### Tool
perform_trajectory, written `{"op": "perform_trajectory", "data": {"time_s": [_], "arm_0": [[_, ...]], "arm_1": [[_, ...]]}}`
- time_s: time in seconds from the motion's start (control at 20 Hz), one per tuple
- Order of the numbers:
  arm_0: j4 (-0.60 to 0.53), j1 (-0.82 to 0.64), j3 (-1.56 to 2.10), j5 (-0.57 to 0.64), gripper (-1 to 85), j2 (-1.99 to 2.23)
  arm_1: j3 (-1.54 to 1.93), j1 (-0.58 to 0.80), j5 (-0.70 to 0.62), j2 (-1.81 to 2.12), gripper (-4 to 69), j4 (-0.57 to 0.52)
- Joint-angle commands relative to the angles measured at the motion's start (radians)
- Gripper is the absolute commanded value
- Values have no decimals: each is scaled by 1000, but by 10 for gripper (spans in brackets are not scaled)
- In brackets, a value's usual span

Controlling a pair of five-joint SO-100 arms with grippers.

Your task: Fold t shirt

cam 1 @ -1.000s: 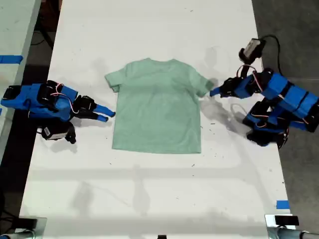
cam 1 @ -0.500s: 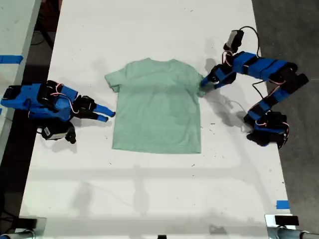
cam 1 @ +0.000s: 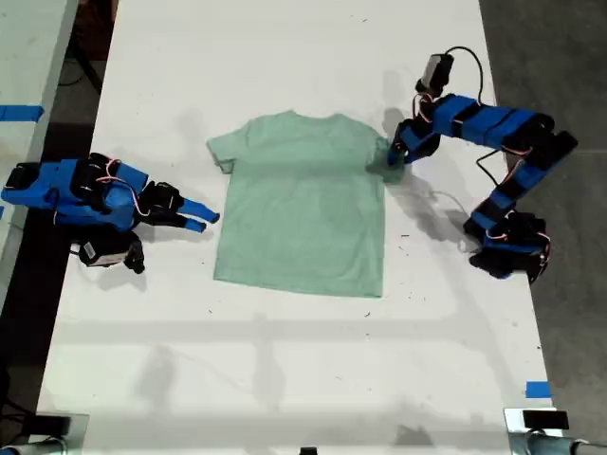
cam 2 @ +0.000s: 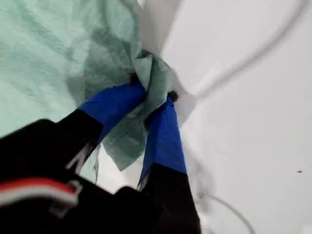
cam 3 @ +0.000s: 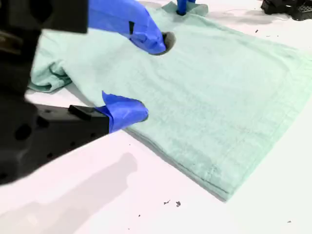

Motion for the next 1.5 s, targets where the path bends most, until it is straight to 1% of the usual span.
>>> {"op": "perform_trajectory", "data": {"time_s": [0.0, 0.1, 0.25, 0.35, 0.45, 0.65, 0.7, 0.75, 0.8, 0.85, 0.9, 1.05, 1.15, 1.25, 1.3, 1.35, 1.45], "arm_0": [[-15, 2, 41, -12, 184, 8], [-15, 2, 41, -12, 184, 8], [-15, 2, 41, -12, 184, 8], [-15, 2, 41, -12, 184, 8], [-15, 2, 41, -12, 184, 8], [-15, 2, 41, -12, 184, 8], [-15, 2, 41, -12, 184, 8], [-15, 2, 41, -12, 184, 8], [-15, 2, 41, -12, 184, 8], [-15, 2, 41, -12, 184, 8], [-15, 2, 41, -12, 184, 8], [-15, 2, 41, -12, 184, 8], [-15, 2, 41, -12, 184, 8], [-15, 2, 41, -12, 184, 8], [-15, 2, 41, -12, 184, 8], [-15, 2, 41, -12, 184, 8], [-15, 2, 41, -12, 184, 8]], "arm_1": [[-92, 6, -2, 21, 17, 61], [-179, -29, -17, 38, 17, 124], [-376, -141, -32, 38, 17, 207], [-486, -233, -26, 12, 17, 199], [-646, -310, -25, -98, 17, 190], [-914, -417, -21, -348, 19, 183], [-930, -425, -8, -383, 64, 181], [-930, -423, 9, -399, 85, 186], [-928, -416, 15, -402, 166, 193], [-928, -413, 11, -396, 221, 202], [-930, -413, 3, -376, 247, 215], [-930, -410, -14, -273, 252, 291], [-879, -407, -14, -164, 241, 387], [-727, -422, 18, 6, 215, 489], [-591, -440, 46, 129, 199, 494], [-422, -469, 77, 278, 176, 460], [-28, -543, 156, 627, 123, 331]]}}
